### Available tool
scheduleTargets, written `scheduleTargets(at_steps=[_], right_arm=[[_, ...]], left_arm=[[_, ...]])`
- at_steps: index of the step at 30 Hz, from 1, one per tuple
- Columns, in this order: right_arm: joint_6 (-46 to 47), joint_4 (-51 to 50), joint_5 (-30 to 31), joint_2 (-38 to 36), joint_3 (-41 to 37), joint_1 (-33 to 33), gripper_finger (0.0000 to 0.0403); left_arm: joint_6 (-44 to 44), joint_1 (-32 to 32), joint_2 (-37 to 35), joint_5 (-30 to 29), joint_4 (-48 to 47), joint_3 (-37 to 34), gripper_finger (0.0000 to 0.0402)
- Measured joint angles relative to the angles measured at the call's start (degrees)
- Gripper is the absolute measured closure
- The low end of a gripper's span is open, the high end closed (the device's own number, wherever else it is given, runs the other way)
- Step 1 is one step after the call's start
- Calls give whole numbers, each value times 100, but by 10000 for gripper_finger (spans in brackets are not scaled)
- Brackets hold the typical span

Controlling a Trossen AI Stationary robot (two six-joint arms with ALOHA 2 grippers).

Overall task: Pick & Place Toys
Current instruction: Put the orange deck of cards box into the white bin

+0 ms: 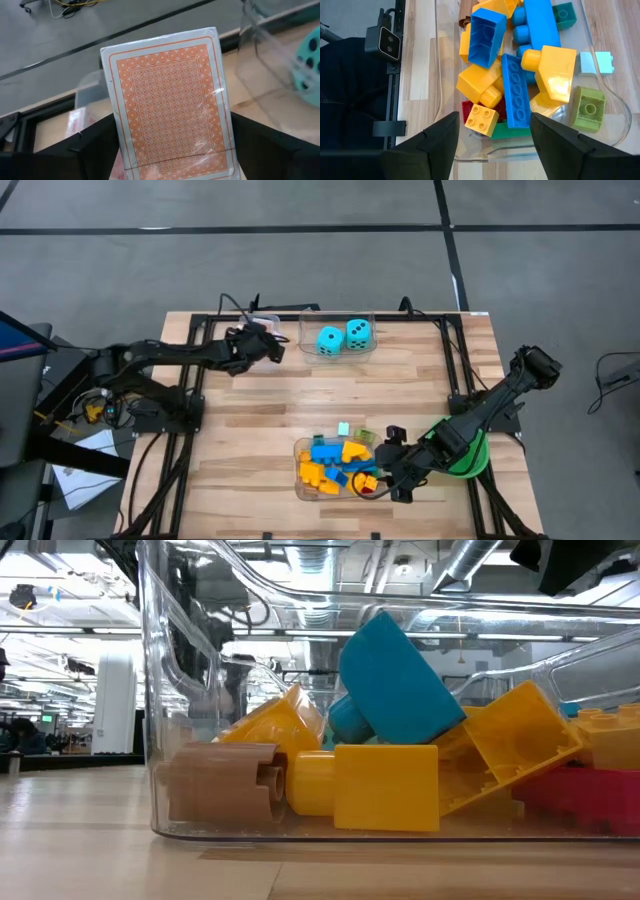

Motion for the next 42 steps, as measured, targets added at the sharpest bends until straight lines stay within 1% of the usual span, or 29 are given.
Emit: scheduleTargets(at_steps=[4, 8, 19, 24, 31, 42], right_arm=[[-1, 2, 10, 0, 0, 0, 168], [-39, -3, 20, 0, 0, -3, 168], [-45, -5, 94, 0, 0, -3, 168], [-48, -8, 103, 0, 0, -8, 168], [-48, 7, 105, 0, 0, -8, 168], [-66, 5, 107, 0, 0, -8, 168]], left_arm=[[-35, 82, 320, 3, -1, 0, 70], [-173, 93, 381, -4, -27, 0, 76], [-319, 37, -14, 27, -209, 0, 65], [-321, -80, -37, 69, -342, 0, 70], [-319, -121, -37, 84, -365, 0, 57], [-319, -118, -37, 79, -383, 0, 54]])
